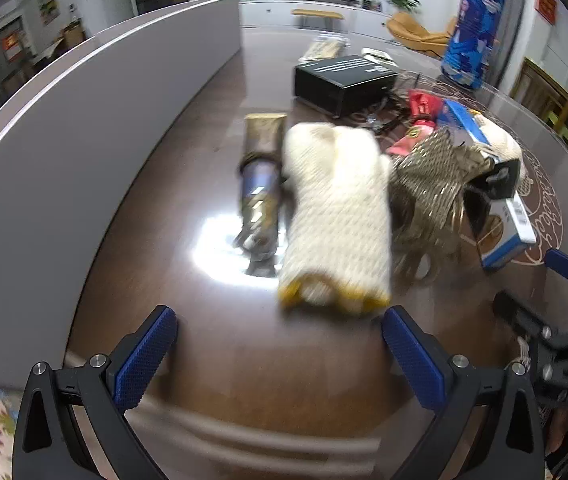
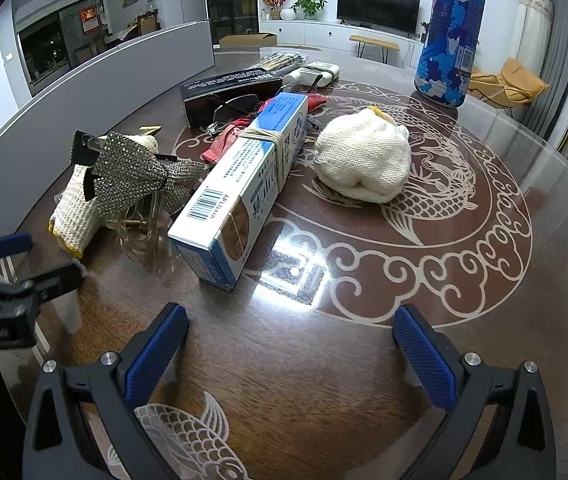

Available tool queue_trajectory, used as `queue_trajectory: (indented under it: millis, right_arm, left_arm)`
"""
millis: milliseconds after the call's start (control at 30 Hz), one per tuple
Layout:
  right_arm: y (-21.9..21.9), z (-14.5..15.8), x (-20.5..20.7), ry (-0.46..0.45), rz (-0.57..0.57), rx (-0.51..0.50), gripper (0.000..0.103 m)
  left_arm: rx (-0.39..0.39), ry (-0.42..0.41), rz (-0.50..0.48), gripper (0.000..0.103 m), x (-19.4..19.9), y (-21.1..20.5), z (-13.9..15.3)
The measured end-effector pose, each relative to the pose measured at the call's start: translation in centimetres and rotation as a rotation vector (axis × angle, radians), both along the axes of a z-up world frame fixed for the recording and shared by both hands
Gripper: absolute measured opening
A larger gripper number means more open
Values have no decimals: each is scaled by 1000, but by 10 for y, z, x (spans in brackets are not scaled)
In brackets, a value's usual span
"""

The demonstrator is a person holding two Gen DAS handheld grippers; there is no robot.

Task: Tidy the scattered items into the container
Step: 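Reach the left tool to the white knit glove and close on it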

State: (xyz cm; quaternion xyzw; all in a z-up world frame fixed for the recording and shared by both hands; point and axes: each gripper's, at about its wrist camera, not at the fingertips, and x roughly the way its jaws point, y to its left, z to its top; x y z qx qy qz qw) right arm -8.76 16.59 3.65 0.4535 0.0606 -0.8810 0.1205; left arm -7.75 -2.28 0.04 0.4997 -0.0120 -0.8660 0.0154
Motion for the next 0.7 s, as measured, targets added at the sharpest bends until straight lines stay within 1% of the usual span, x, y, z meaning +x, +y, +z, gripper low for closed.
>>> queue_trajectory:
  millis: [67,167,233,267,333,367,433,500,567,667,700]
  right_arm:
    - [0,0,1,0,0,-3,103]
    - [0,1,2,1,-1,-8,103]
    - [-1,1,3,1,-1,-11,103]
    - [-1,1,4,2,-1,-12,103]
    - [0,1,4,2,-1,-17,103]
    - [0,1,3,2,1,-19,103]
    - [0,1,3,2,1,-22,103]
    - [1,2,3,3,1,-27,103]
    - [1,2,4,3,1,-30,103]
    - [1,2,4,3,2,-35,103]
    - [2,2,4,3,1,-36,103]
  left_arm:
    - [-7,-10,-33,103,-12,6,0]
    - [-5,-25,-51,103,-32,11,0]
    - [22,-34,-30,103,-44,8,-1]
    - [21,-37,-16,103,-48,6,0]
    - [-7,-33,11,103,-59,6,1]
    - [-5,-35,12,103,-61,5,1]
    - [-7,-32,9,103,-60,7,1]
    - [-3,-22,-14,103,-55,9,0]
    - [1,0,-78,103,-47,18,-1]
    - [4,15,-142,103,-35,27,-2]
    - [4,18,-149,103,-31,28,-2]
